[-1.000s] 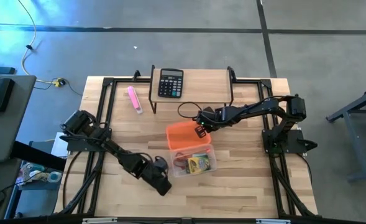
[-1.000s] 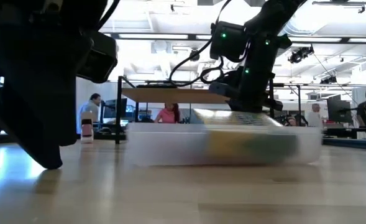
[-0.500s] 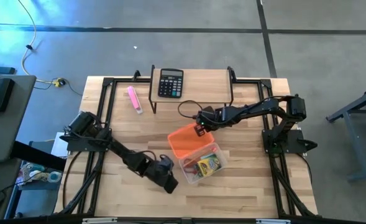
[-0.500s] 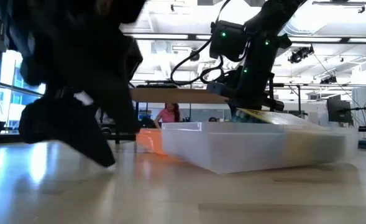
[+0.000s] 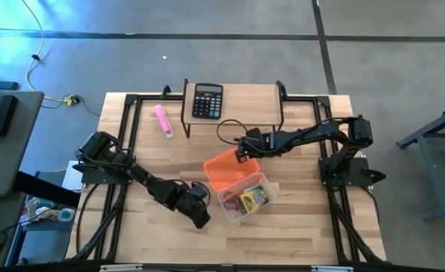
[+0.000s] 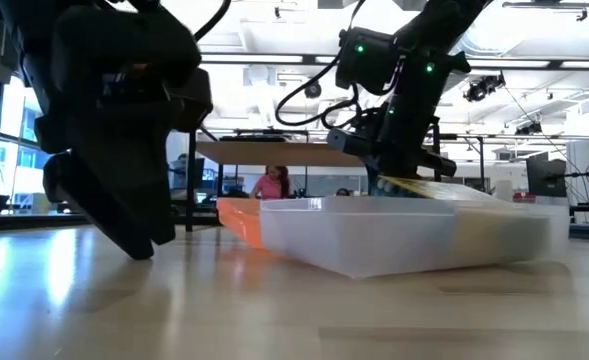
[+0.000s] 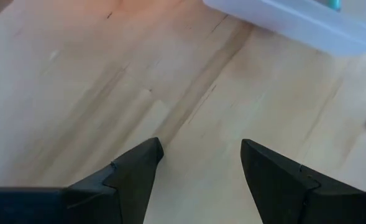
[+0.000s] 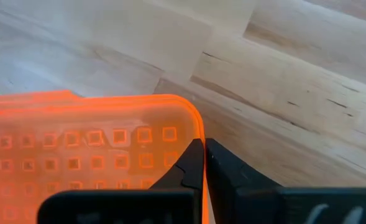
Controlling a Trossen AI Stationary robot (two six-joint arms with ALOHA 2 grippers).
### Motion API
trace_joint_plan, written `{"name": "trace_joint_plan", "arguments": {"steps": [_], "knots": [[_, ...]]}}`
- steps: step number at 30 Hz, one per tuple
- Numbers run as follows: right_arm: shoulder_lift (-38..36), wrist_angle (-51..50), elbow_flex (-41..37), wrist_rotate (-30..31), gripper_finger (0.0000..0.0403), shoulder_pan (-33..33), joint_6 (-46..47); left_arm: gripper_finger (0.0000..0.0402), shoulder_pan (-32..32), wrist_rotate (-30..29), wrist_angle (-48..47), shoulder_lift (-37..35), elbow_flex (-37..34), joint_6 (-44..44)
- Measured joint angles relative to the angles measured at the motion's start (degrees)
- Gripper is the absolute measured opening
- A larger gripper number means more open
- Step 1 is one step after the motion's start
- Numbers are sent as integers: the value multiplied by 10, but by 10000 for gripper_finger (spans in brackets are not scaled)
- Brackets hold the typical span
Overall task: Pack school essentials
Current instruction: Close the orange supply box
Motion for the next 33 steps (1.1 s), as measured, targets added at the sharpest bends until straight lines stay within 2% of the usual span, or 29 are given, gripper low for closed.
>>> {"name": "trace_joint_plan", "arguments": {"steps": [10,18,27,33], "knots": [[0,2,0,25,0,12,32,225,26,30,-39,-2,1,86],[0,2,0,68,0,50,77,225,46,88,-45,-2,0,166],[-5,2,1,118,0,81,120,225,53,97,-72,-15,-1,223],[-10,9,1,157,0,102,136,202,56,96,-117,-30,-4,262]]}}
